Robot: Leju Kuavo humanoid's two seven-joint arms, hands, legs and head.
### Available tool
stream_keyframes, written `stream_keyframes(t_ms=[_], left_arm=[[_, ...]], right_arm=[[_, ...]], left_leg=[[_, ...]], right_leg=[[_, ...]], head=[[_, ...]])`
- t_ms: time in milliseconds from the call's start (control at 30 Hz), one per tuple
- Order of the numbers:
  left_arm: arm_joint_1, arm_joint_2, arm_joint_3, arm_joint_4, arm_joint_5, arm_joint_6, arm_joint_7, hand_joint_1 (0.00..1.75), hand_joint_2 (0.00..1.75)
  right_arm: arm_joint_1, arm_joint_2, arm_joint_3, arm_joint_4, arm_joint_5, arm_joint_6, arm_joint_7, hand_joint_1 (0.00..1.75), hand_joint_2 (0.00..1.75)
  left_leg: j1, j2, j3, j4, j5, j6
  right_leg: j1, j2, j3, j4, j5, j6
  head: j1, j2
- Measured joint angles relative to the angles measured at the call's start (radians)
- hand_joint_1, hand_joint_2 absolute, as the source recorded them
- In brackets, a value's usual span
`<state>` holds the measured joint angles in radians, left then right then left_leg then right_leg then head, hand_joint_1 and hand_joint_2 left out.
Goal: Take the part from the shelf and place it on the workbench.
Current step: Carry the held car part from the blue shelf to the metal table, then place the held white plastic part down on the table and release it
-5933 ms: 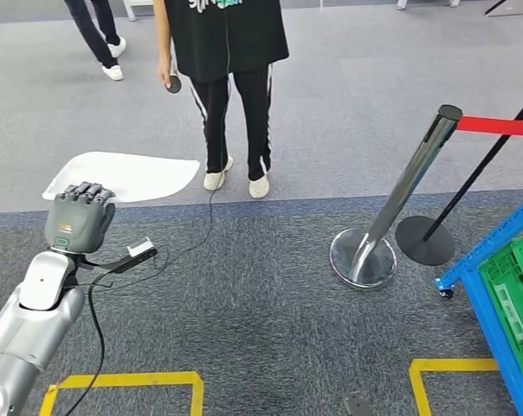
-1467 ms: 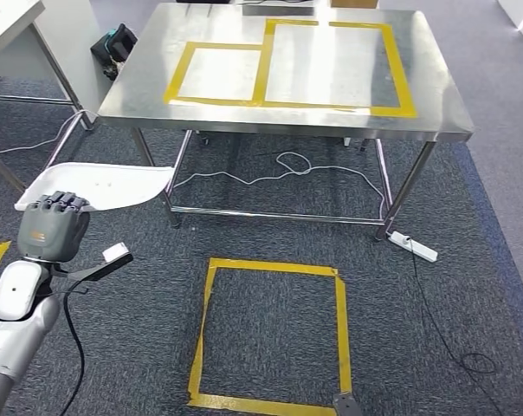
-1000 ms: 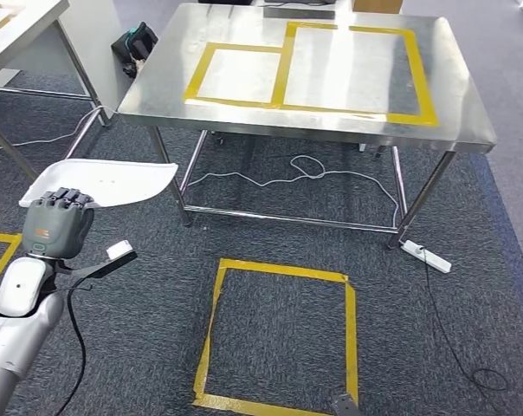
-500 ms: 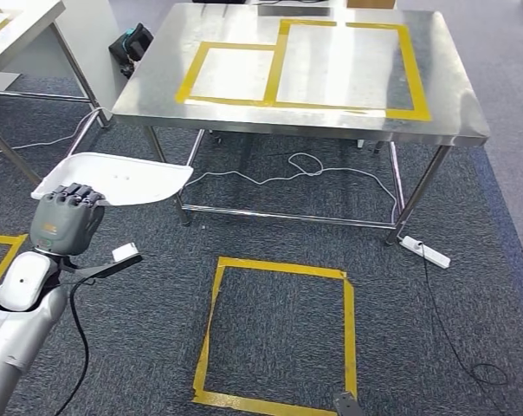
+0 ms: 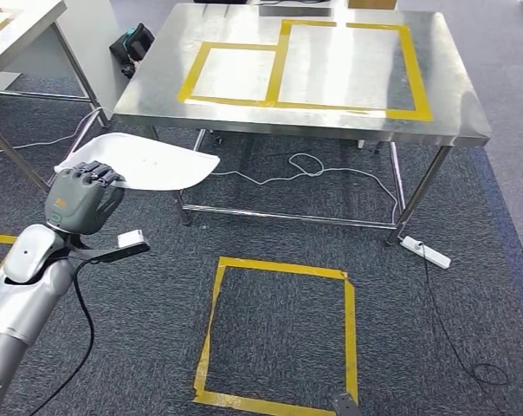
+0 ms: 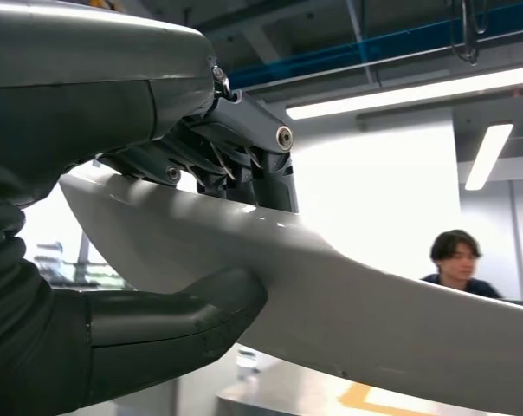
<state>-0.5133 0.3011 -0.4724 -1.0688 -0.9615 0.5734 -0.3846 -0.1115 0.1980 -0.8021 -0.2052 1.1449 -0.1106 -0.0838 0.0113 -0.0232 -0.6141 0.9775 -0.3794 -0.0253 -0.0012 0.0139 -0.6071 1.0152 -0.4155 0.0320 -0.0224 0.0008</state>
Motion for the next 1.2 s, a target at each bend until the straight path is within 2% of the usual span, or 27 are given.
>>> stream_keyframes(t_ms=[300, 500, 733, 900, 1033, 1200], left_arm=[[-0.039, -0.038, -0.038, -0.004, 0.224, -0.114, -0.165, 1.24, 1.75], [-0.035, -0.068, -0.052, -0.031, 0.319, -0.204, -0.22, 1.24, 1.75], [-0.021, -0.133, -0.11, -0.065, 0.364, -0.29, -0.237, 1.24, 1.75], [-0.02, -0.142, -0.122, -0.069, 0.369, -0.299, -0.237, 1.24, 1.75], [-0.005, -0.175, -0.168, -0.078, 0.383, -0.322, -0.237, 1.24, 1.75], [0.001, -0.186, -0.19, -0.081, 0.387, -0.325, -0.237, 1.24, 1.75]], right_arm=[[0.015, -0.007, 0.0, 0.0, -0.007, -0.002, -0.019, 0.0, 0.0], [0.023, -0.019, 0.0, 0.0, -0.005, 0.001, -0.023, 0.0, 0.0], [0.024, -0.03, 0.0, 0.0, -0.004, 0.004, -0.033, 0.0, 0.0], [0.025, -0.031, 0.0, 0.0, -0.004, 0.004, -0.033, 0.0, 0.0], [0.031, -0.036, 0.0, 0.0, -0.003, 0.002, -0.033, 0.0, 0.0], [0.035, -0.038, 0.0, 0.0, -0.002, 0.002, -0.033, 0.0, 0.0]], left_leg=[[0.0, 0.0, 0.0, 0.0, 0.0, 0.0], [-0.001, 0.0, -0.001, 0.0, 0.0, 0.0], [-0.002, 0.0, -0.001, 0.0, 0.0, 0.001], [-0.002, 0.0, -0.001, 0.0, -0.001, 0.001], [-0.002, 0.0, -0.001, 0.0, -0.001, 0.001], [-0.002, 0.0, -0.001, 0.0, -0.001, 0.001]], right_leg=[[0.0, 0.001, 0.0, 0.0, 0.0, 0.0], [-0.001, 0.0, 0.0, 0.0, 0.0, 0.0], [-0.002, 0.0, 0.0, 0.0, 0.001, 0.001], [-0.002, 0.0, -0.001, 0.0, 0.001, 0.001], [-0.002, 0.0, -0.001, 0.0, 0.001, 0.001], [-0.002, 0.0, -0.001, 0.0, 0.001, 0.001]], head=[[0.0, 0.0], [0.0, 0.0], [0.0, 0.0], [0.0, 0.0], [0.0, 0.0], [0.0, 0.0]])
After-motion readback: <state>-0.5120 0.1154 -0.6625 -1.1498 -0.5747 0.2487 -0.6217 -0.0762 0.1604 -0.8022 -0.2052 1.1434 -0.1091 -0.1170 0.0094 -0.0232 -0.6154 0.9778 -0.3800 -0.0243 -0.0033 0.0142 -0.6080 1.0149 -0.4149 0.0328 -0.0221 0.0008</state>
